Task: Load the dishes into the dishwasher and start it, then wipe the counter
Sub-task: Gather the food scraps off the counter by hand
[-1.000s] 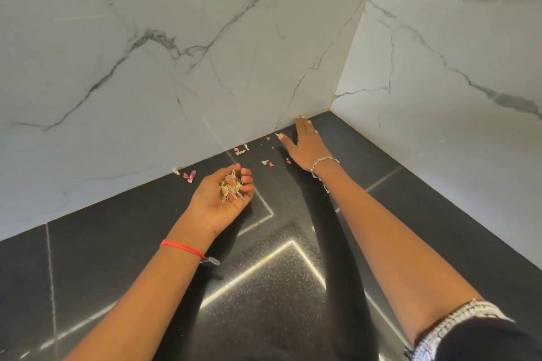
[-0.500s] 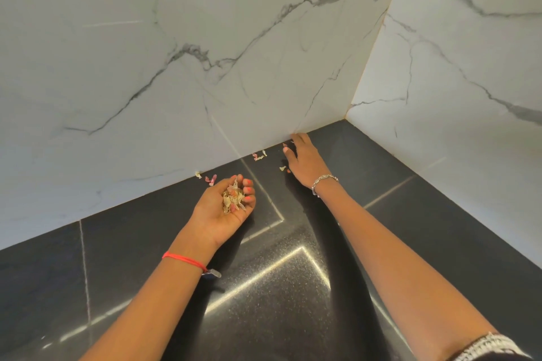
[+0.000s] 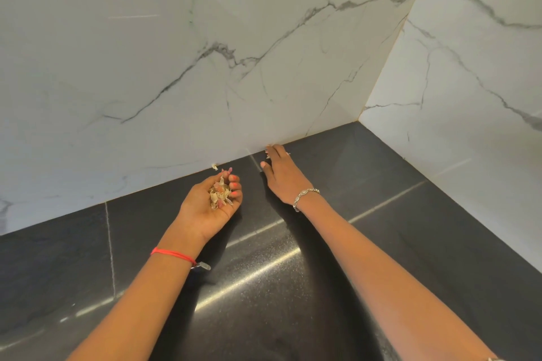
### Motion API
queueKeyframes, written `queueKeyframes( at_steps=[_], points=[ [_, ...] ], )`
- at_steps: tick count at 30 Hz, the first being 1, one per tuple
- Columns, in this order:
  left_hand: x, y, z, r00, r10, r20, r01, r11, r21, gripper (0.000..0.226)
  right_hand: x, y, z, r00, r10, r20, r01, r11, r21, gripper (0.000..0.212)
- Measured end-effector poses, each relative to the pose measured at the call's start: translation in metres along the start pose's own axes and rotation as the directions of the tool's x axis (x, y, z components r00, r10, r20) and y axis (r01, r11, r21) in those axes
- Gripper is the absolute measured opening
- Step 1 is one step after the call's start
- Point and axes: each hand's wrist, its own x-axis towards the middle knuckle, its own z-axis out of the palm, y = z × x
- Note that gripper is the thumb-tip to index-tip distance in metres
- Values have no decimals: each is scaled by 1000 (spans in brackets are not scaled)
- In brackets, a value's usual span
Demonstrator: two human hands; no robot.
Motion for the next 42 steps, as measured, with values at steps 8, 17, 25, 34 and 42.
queueKeyframes(
  at_steps=[8,17,25,34,42],
  points=[
    [-12,18,-13,999,32,-35,-33,999,-32,30,-8,-31,17,995,-90,44,92,995,-43,45],
    [-23,29,-21,997,65,-49,-68,997,-46,31,-10,-57,32,984,-167,55,170,984,-50,46],
    [-27,33,-22,994,79,-72,-82,996,-43,31,-13,-72,44,975,-223,-3,219,964,-152,40],
    [-24,31,-25,997,58,-58,-61,997,-48,30,-14,-66,34,966,-237,108,247,965,-92,37],
    [-27,30,-25,997,50,-61,-54,996,-64,31,-36,-42,8,949,-214,230,265,939,-220,55]
  ],
)
